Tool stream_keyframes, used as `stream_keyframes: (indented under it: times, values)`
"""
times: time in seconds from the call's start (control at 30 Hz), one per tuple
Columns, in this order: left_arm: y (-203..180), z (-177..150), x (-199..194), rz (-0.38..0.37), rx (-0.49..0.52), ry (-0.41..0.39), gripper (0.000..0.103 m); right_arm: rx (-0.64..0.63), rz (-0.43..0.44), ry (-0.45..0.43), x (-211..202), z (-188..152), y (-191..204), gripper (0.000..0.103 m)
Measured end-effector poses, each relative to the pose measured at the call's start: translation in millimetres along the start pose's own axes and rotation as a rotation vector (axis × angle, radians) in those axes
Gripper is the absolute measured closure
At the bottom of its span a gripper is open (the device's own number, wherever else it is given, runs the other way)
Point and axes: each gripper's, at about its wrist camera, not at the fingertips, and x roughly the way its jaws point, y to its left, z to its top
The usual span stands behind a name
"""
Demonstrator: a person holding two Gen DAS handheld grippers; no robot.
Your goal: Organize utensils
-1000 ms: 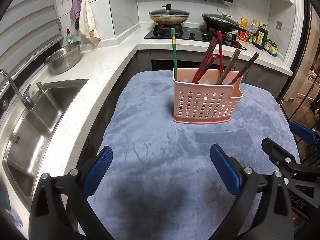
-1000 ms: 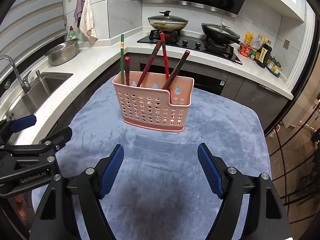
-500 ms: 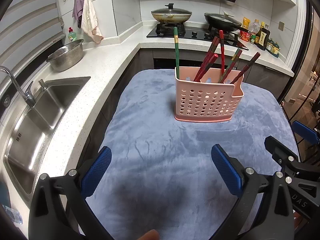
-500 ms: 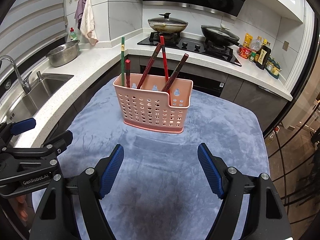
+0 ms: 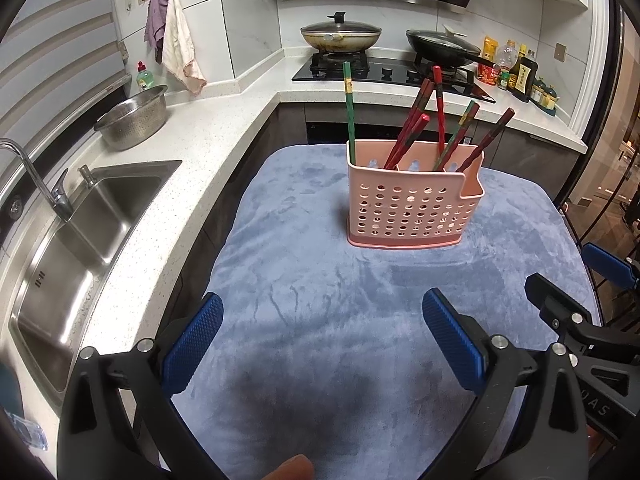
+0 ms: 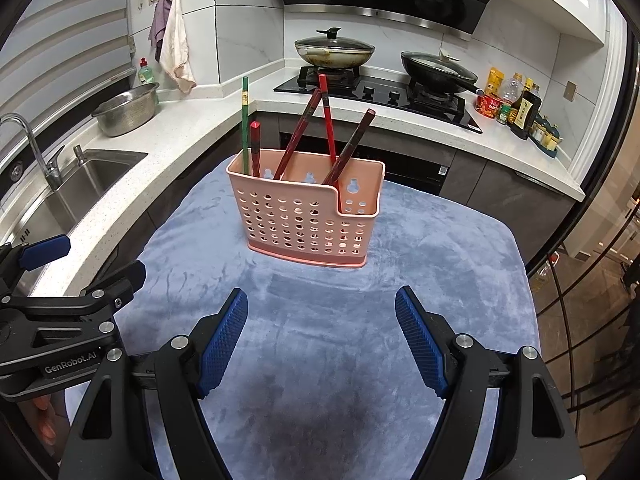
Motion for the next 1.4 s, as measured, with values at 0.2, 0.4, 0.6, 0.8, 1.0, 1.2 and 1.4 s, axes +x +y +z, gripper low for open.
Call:
stream_keyframes:
  times: [0.2,0.4,0.6,0.8,1.0,1.2,1.4]
  values:
    - [-1.4,0.3,0.0,0.001,0.001,-0.002,0.008,0.006,-0.001,-0.004,-1.0,0.4,-1.7,0.03]
    - [-2.5,3.6,-1.0,0.001,-0.004,-0.006,0.008,0.012,-0.004,-0.016,-4.1,1.7,-3.7,0.03]
    - [-3.9,7.2,-2.9,0.005,0.0,-0.018,0.008,0.018,-0.005,-0.029,-5.8,5.1,-4.1,0.029]
    - [-4.5,8.5,-2.9,0.01,-0.002,-0.026,0.008,0.02,-0.004,-0.037,-5.6,7.4,-4.5,0.029]
    - [-4.4,9.5,-1.6,0.005,-0.007,-0.018,0.008,0.019,-0.004,-0.037,-5.5,7.1,-4.6,0.029]
    - [-5.1,10.0,1.4,0.003,-0.008,-0.008,0.008,0.016,-0.004,-0.034,-5.1,9.1,-4.1,0.029]
    - [-6.2,10.1,3.0,-0.001,-0.006,-0.004,0.008,0.017,-0.006,-0.034,-4.8,9.4,-4.6,0.029]
